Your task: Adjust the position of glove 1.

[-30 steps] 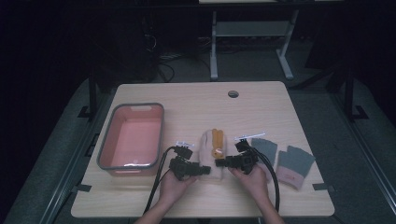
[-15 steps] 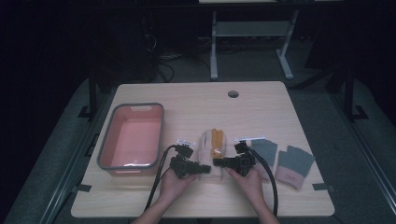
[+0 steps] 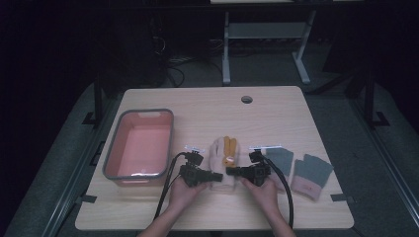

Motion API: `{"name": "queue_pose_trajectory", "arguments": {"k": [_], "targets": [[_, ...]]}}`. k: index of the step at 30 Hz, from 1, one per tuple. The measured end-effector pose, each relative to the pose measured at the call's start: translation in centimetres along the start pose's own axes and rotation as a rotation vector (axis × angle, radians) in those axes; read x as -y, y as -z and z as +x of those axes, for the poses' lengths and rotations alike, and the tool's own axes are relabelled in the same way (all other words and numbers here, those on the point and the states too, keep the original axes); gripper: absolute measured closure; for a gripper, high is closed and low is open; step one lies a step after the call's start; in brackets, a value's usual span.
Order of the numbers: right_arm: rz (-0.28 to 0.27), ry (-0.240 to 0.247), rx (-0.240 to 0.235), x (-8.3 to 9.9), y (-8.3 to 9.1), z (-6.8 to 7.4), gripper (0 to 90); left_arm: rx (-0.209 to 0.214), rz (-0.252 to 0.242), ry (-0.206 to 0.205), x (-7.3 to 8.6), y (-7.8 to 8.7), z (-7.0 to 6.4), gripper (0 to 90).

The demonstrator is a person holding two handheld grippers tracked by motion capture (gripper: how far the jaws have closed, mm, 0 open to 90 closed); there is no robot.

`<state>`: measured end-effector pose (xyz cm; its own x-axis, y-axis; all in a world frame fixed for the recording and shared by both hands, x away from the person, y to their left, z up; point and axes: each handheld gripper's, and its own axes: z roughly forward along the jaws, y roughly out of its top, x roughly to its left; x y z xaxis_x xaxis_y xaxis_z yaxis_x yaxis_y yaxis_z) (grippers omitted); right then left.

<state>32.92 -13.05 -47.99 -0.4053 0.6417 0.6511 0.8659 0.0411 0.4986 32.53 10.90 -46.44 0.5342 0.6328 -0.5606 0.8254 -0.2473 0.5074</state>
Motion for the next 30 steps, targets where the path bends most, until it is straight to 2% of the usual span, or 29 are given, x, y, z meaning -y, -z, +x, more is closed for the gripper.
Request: {"name": "queue_pose_trajectory", "arguments": {"k": [8, 16, 19, 23, 30], "targets": [[-0.015, -0.004, -0.031, -0.1, 0.4, 0.1, 79.5, 0.034, -0.015, 0.013, 0.0, 0.3, 0.3, 67.7], [-0.036, 0.011, -0.054, -0.6, 1.1, 0.8, 80.7, 0.064, -0.046, 0.016, -0.3, 1.3, 0.2, 67.9], [-0.047, -0.001, -0.073, -0.9, 1.5, 1.1, 81.1, 0.076, -0.055, 0.022, -0.4, 1.6, 0.2, 68.0], [-0.043, 0.014, -0.069, -1.2, 1.6, 1.6, 81.1, 0.074, -0.060, 0.006, -0.7, 2.2, -0.1, 68.0], [-0.048, 0.027, -0.066, -2.1, 2.3, 2.4, 81.4, 0.095, -0.083, -0.002, -1.4, 3.0, -0.4, 68.2]]}}
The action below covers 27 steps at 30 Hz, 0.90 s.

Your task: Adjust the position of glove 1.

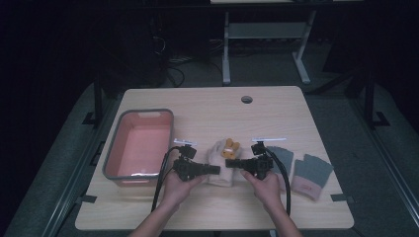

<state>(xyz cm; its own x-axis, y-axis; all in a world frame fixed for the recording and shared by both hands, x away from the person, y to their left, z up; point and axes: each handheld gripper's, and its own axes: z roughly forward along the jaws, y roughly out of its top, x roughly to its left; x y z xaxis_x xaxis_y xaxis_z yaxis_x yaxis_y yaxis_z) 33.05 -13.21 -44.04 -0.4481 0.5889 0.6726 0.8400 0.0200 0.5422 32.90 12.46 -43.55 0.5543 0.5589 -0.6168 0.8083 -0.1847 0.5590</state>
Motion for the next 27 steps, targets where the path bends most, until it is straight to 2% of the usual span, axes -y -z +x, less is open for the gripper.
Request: {"name": "queue_pose_trajectory", "arguments": {"k": [15, 27], "targets": [[-0.023, 0.040, -0.015, -2.3, 1.6, 2.2, 81.7, 0.016, -0.040, -0.041, -2.1, 2.3, -1.6, 68.3], [-0.038, 0.075, -0.035, -4.5, 2.0, 3.7, 82.1, 0.023, -0.061, -0.062, -4.0, 4.0, -2.1, 68.3]]}}
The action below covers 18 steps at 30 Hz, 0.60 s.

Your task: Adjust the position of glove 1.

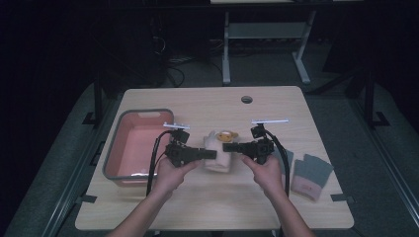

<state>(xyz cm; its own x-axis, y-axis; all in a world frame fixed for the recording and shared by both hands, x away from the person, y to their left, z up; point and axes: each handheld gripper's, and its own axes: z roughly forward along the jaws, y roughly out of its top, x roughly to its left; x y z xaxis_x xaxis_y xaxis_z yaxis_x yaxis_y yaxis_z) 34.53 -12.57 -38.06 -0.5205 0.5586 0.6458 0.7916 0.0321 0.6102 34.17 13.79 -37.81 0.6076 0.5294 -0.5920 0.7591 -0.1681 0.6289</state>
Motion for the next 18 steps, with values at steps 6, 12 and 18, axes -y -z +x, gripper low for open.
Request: {"name": "queue_pose_trajectory", "arguments": {"k": [6, 12, 18], "targets": [[-0.001, 0.001, -0.007, -1.2, 0.0, 0.5, 82.3, -0.001, -0.007, -0.013, -1.0, 0.8, 0.0, 68.6], [0.000, 0.013, -0.011, -2.4, -0.4, 1.2, 82.3, -0.008, -0.028, -0.016, -1.9, 2.0, 0.0, 68.6], [0.019, 0.032, -0.016, -4.1, -1.0, 2.2, 82.3, -0.011, -0.047, -0.012, -2.7, 3.4, 0.2, 68.6]]}}
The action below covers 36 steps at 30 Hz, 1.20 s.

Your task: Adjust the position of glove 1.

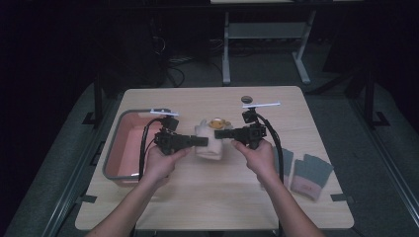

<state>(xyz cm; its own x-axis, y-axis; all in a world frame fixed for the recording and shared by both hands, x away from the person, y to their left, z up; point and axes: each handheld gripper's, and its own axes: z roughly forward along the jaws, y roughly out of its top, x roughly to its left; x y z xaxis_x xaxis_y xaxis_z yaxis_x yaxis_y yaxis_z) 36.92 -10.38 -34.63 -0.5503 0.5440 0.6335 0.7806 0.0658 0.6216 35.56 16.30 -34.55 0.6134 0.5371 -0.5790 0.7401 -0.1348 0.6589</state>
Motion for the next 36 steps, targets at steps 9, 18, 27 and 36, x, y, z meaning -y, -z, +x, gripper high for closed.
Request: {"name": "queue_pose_trajectory", "arguments": {"k": [9, 18, 27, 36], "targets": [[0.011, 0.020, -0.013, -2.1, -1.3, 1.3, 82.3, -0.016, -0.030, -0.008, -1.0, 2.1, 0.6, 68.7], [0.016, 0.058, -0.020, -3.8, -2.3, 2.7, 82.2, -0.037, -0.051, -0.014, -2.1, 4.1, 0.6, 68.7], [0.039, 0.081, -0.029, -5.4, -3.6, 3.9, 82.3, -0.063, -0.069, -0.017, -2.7, 5.8, 1.0, 68.7], [0.050, 0.088, -0.055, -6.5, -5.3, 5.0, 82.3, -0.087, -0.089, -0.004, -2.8, 8.0, 1.6, 68.7]]}}
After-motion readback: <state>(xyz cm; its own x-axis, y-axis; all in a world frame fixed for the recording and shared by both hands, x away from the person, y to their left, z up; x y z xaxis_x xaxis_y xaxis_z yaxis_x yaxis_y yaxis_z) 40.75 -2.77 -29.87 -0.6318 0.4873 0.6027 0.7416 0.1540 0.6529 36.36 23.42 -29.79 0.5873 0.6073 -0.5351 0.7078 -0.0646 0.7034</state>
